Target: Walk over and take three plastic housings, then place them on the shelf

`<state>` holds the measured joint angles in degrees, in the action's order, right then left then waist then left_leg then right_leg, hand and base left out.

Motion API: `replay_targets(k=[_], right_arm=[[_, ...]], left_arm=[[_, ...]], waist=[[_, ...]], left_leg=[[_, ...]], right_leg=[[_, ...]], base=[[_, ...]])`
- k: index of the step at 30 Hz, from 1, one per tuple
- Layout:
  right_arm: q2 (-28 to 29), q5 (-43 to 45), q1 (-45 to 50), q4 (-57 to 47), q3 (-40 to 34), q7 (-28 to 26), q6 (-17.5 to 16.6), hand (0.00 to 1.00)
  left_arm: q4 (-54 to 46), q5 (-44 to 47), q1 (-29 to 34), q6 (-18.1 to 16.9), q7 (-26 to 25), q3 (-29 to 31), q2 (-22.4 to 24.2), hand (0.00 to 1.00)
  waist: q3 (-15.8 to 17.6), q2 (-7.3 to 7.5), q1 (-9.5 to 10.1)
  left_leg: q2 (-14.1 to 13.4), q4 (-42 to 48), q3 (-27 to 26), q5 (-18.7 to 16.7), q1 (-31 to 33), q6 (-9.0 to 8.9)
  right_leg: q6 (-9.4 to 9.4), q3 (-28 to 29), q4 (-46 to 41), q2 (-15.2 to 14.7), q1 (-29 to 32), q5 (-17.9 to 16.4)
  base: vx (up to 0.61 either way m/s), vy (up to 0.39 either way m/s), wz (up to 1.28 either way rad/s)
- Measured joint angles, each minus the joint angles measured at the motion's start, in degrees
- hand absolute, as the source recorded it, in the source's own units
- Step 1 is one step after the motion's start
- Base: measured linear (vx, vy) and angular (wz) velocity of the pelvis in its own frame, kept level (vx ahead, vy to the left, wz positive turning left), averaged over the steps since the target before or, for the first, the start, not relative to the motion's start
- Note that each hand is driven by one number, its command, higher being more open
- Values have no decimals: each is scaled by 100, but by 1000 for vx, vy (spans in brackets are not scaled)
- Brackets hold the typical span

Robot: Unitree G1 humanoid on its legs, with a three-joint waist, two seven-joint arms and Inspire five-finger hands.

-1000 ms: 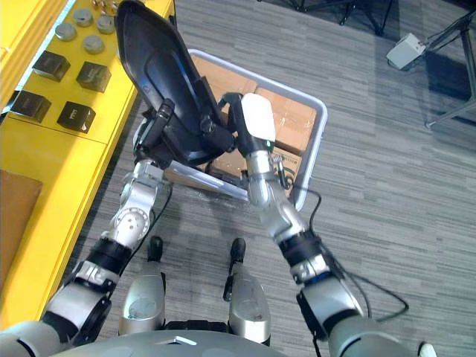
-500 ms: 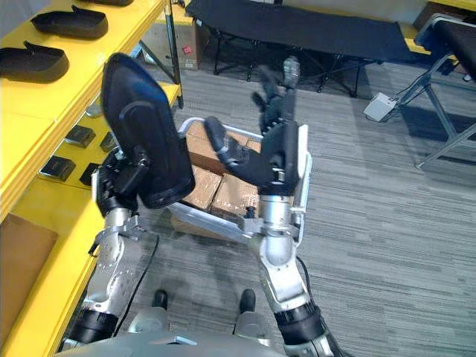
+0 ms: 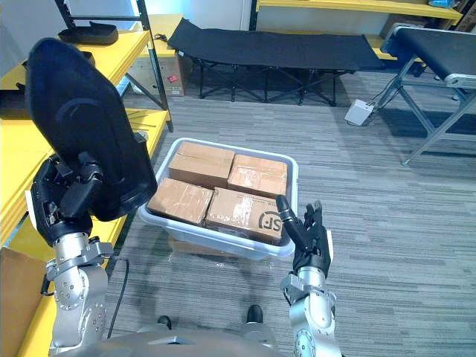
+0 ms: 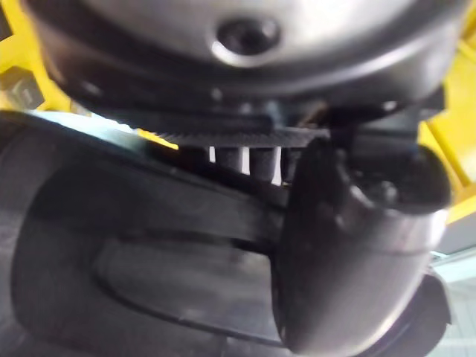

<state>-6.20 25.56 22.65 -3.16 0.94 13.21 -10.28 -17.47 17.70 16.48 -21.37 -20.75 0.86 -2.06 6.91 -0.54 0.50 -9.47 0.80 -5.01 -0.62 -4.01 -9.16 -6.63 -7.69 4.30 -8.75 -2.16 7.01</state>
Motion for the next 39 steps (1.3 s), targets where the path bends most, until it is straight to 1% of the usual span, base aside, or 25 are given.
replay_targets(k=[3, 7, 11, 12, 13, 15, 16, 17, 18, 19, 20, 21, 22, 23, 24, 25, 26, 27, 29, 31, 33, 35, 37, 38, 39], right_arm=[[11, -65, -63, 29, 11, 238, 118, 100], [9, -74, -381, 372, 41, 359, 124, 100], [-29, -286, -631, 699, 214, 347, 189, 100], [-44, -285, -761, 823, 329, 342, 223, 100], [-44, -285, -791, 862, 360, 341, 223, 100], [-44, -284, -925, 1017, 575, 318, 254, 100], [-44, -284, -964, 1046, 638, 304, 262, 100], [-39, -305, -1071, 1154, 771, 243, 275, 100], [-34, -509, -1141, 1199, 866, 241, 330, 100], [-30, -583, -1196, 1200, 903, 247, 353, 100], [-30, -671, -1230, 1200, 895, 267, 367, 100], [-55, -758, -1237, 1199, 869, 367, 375, 100], [-112, -884, -1242, 1205, 857, 475, 383, 100], [-138, -951, -1248, 1204, 853, 504, 383, 100], [-191, -975, -1252, 1198, 851, 540, 380, 100], [-219, -975, -1252, 1196, 830, 557, 378, 100], [-205, -965, -1242, 1196, 789, 558, 379, 100], [-189, -957, -1236, 1196, 770, 544, 379, 100], [-177, -959, -1220, 1176, 735, 468, 378, 100], [-176, -957, -1211, 1174, 689, 432, 378, 100], [-178, -959, -1217, 1139, 584, 348, 362, 100], [-179, -962, -1216, 1129, 598, 344, 320, 100], [-186, -1042, -1263, 1129, 637, 347, 218, 100], [-183, -1111, -1286, 1128, 657, 347, 196, 100], [-177, -1190, -1369, 1128, 709, 347, 181, 100]], left_arm=[[-2, 25, 0, -4, -58, 15, 3, 0], [-130, -59, -2, -1, -449, 98, 6, 0], [-473, -303, 63, 27, -709, 591, 13, 0], [-574, -308, 171, 28, -773, 806, 19, 0], [-588, -309, 204, 28, -787, 877, 25, 0], [-598, -298, 421, 28, -885, 1323, 189, 0], [-601, -271, 478, 28, -900, 1413, 239, 0], [-603, -254, 625, 28, -894, 1560, 336, 0], [-606, -232, 767, 29, -784, 1598, 382, 0], [-611, -202, 858, 29, -588, 1596, 387, 0], [-611, -195, 901, 32, -416, 1581, 386, 0], [-611, -191, 897, 32, -178, 1550, 388, 0], [-611, -191, 915, 22, 12, 1539, 387, 0], [-611, -190, 946, 6, 66, 1541, 388, 0], [-613, -147, 1036, -21, 184, 1540, 388, 0], [-616, -124, 1148, -85, 261, 1521, 389, 0], [-622, -89, 1191, -116, 301, 1521, 389, 0], [-634, -23, 1213, -124, 335, 1522, 385, 0], [-689, 16, 1326, -125, 370, 1515, 381, 0], [-689, 16, 1344, -125, 384, 1404, 383, 0], [-689, 13, 1314, -125, 430, 1246, 376, 0], [-687, 11, 1318, -125, 417, 1159, 377, 0], [-690, -33, 1279, -125, 371, 1059, 380, 0], [-693, -36, 1268, -125, 370, 1058, 378, 0], [-714, -38, 1250, -125, 358, 1058, 378, 0]], waist=[[-18, 2, -14], [-75, -26, 8], [-97, -64, 128], [-109, -83, 178], [-114, -93, 212], [-176, -158, 432], [-178, -165, 473], [-190, -177, 594], [-267, -170, 679], [-271, -171, 710], [-264, -185, 673], [-249, -206, 621], [-222, -253, 618], [-213, -288, 619], [-216, -343, 617], [-211, -377, 646], [-204, -385, 680], [-198, -376, 696], [-119, -270, 690], [-67, -212, 679], [119, -150, 605], [176, -158, 556], [245, -238, 571], [271, -265, 575], [334, -301, 613]], left_leg=[[0, 6, -19, -11, -43, 1], [1, 21, 70, -7, -9, 5], [4, 100, 407, 13, 211, 16], [8, 104, 509, 27, 265, 23], [11, 101, 544, 32, 275, 24], [43, 106, 834, 79, 363, 3], [55, 107, 917, 86, 374, 7], [88, 121, 1148, 107, 419, 2], [156, 131, 1507, 199, 623, 34], [185, 76, 1572, 272, 751, 198], [153, 72, 1391, 342, 857, 423], [28, 67, 863, 508, 931, 728], [-70, 67, 416, 629, 961, 819], [-115, 72, 224, 688, 962, 768], [-139, 64, -3, 800, 964, 646], [-118, 39, -95, 886, 958, 517], [-94, 10, -114, 931, 954, 436], [-82, -4, -142, 942, 954, 414], [-43, 2, -311, 943, 929, 415], [-12, 23, -386, 927, 919, 404], [28, 299, -408, 778, 979, 436], [32, 605, -392, 610, 1105, 448], [20, 1162, -320, 332, 1372, 481], [16, 1321, -289, 267, 1438, 477], [4, 1674, -246, 84, 1567, 482]], right_leg=[[2, 19, 1, -1, -32, -4], [40, -70, 4, -3, -67, -31], [39, -400, 9, -7, -108, -50], [31, -505, 10, -7, -133, -58], [29, -539, 12, -7, -142, -60], [13, -840, 14, -23, -267, -118], [8, -934, 14, -30, -315, -138], [-1, -1166, 13, -40, -439, -195], [-25, -1609, 6, -58, -558, -280], [-42, -1950, -32, -83, -653, -354], [-75, -2284, -98, -119, -750, -423], [-113, -2653, -270, -181, -883, -558], [-177, -2965, -489, -274, -976, -718], [-205, -3066, -576, -312, -1026, -783], [-271, -3231, -711, -389, -1092, -890], [-277, -3268, -820, -479, -1087, -989], [-289, -3258, -845, -525, -1062, -1005], [-290, -3231, -857, -540, -1043, -1006], [-306, -3076, -951, -652, -918, -1017], [-331, -2977, -1049, -732, -847, -1038], [-359, -2952, -1223, -857, -831, -1111], [-386, -2935, -1379, -927, -794, -1196], [-421, -2943, -1626, -1021, -766, -1314], [-436, -2961, -1682, -1040, -776, -1346], [-472, -2979, -1790, -1096, -800, -1421]], base=[[-17, 5, -4], [-13, 1, 9], [-13, -13, 42], [-2, -12, 32], [2, -14, 47], [12, -12, 60], [14, -20, 80], [0, -43, 127], [-8, -60, 169], [-24, -60, 189], [-8, -34, 197], [-15, 9, 206], [-3, 35, 168], [-7, 64, 122], [9, 68, 72], [12, 88, 50], [9, 62, 14], [8, 58, -11], [11, 54, -25], [7, 34, -19], [-1, 26, -9], [-6, 16, 1], [8, 42, 10], [6, 76, 15], [-8, 81, 10]])
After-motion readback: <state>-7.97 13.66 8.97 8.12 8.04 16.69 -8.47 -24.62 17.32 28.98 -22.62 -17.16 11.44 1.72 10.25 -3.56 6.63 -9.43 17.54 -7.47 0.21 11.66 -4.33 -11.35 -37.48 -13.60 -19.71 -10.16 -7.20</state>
